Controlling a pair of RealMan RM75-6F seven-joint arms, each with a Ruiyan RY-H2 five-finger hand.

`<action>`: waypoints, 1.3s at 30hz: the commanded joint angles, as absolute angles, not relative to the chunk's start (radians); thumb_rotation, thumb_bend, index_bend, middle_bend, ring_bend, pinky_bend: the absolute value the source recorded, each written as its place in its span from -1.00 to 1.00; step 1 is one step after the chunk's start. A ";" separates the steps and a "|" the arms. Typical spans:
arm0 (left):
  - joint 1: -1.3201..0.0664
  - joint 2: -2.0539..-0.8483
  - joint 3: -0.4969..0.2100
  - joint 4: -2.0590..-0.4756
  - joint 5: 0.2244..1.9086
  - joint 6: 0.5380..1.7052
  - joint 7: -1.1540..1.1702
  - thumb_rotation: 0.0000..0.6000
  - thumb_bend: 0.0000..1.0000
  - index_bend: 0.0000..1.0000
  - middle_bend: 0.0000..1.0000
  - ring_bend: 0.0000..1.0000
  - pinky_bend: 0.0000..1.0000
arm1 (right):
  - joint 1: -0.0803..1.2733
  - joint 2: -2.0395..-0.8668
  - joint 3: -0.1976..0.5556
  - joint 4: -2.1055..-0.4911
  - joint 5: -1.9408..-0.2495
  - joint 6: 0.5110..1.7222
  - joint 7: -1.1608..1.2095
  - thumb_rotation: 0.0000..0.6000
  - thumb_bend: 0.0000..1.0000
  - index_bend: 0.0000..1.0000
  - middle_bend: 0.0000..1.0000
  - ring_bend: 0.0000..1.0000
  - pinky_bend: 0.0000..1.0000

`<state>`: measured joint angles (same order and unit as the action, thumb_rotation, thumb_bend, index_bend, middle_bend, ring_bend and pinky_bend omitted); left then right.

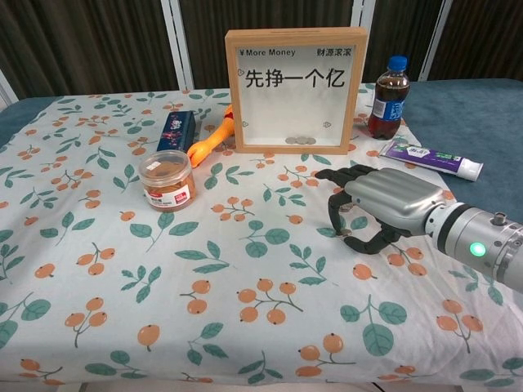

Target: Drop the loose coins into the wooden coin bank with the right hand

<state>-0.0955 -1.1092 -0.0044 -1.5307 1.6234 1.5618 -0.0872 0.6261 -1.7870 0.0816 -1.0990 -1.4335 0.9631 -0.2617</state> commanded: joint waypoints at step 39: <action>-0.091 -1.109 -0.004 -1.520 1.636 1.579 -0.113 1.00 -0.15 -1.00 -1.00 -1.00 -1.00 | 0.636 -1.791 0.094 -1.100 -1.447 1.030 -0.238 1.00 0.18 0.47 -0.65 -1.00 -1.00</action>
